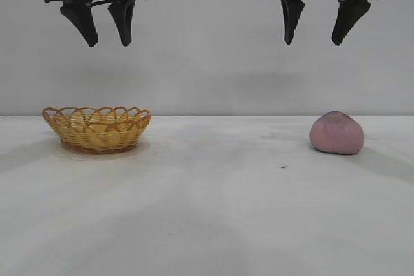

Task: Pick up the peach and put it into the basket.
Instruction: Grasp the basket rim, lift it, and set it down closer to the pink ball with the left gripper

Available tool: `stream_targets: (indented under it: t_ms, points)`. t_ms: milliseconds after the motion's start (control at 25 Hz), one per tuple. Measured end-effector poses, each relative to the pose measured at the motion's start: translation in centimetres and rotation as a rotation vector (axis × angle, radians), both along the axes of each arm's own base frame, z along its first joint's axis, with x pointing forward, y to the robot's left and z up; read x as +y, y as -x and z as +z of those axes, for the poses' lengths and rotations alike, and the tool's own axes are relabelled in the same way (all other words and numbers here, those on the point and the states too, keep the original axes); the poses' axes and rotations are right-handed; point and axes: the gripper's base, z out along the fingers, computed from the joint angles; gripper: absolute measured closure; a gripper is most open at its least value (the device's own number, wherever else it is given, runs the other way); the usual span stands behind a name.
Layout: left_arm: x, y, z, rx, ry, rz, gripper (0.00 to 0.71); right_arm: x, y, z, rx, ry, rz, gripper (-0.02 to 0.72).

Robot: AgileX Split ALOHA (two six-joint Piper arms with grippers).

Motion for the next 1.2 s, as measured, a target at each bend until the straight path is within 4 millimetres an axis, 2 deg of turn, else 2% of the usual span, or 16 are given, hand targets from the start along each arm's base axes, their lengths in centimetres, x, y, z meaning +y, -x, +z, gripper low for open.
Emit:
stream_targets:
  t_ms: [360, 440, 600, 680, 840, 1040, 1200]
  points:
    - [0.2, 0.1, -0.1, 0.009, -0.032, -0.002, 0.31, 0.0, 0.0, 0.0, 0.0, 0.0, 0.0, 0.169]
    - [0.8, 0.0, -0.1, 0.018, -0.055, 0.005, 0.31, 0.0, 0.0, 0.0, 0.0, 0.0, 0.0, 0.169]
    - [3.1, -0.5, -0.7, 0.052, -0.064, 0.054, 0.31, 0.0, 0.0, 0.0, 0.0, 0.0, 0.0, 0.169]
    - [4.4, -0.9, -1.7, 0.081, -0.072, 0.077, 0.31, 0.0, 0.0, 0.0, 0.0, 0.0, 0.0, 0.169]
    - [5.4, -1.5, -4.2, 0.142, -0.072, 0.1, 0.31, 0.0, 0.0, 0.0, 0.0, 0.0, 0.0, 0.169]
    - [5.0, -2.0, -7.8, 0.221, -0.042, 0.089, 0.31, 0.0, 0.0, 0.0, 0.0, 0.0, 0.0, 0.169]
    - [4.8, -2.2, -9.9, 0.265, -0.03, 0.088, 0.31, 0.0, 0.0, 0.0, -0.002, -0.001, 0.0, 0.169]
